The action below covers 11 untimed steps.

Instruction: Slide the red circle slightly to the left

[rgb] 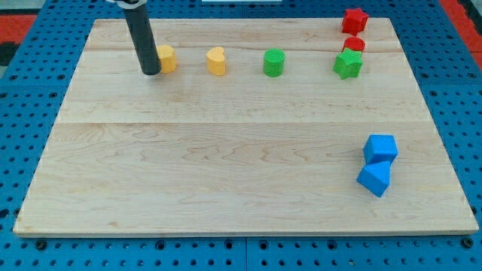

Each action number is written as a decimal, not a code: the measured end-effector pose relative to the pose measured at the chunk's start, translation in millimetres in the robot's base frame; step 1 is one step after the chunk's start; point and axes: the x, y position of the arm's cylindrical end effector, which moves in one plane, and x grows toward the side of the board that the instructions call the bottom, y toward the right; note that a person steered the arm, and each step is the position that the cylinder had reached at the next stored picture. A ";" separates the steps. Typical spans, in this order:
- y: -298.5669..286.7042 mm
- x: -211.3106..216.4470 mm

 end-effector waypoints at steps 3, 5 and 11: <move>343.2 88.6; 392.1 -30.8; 385.3 -70.6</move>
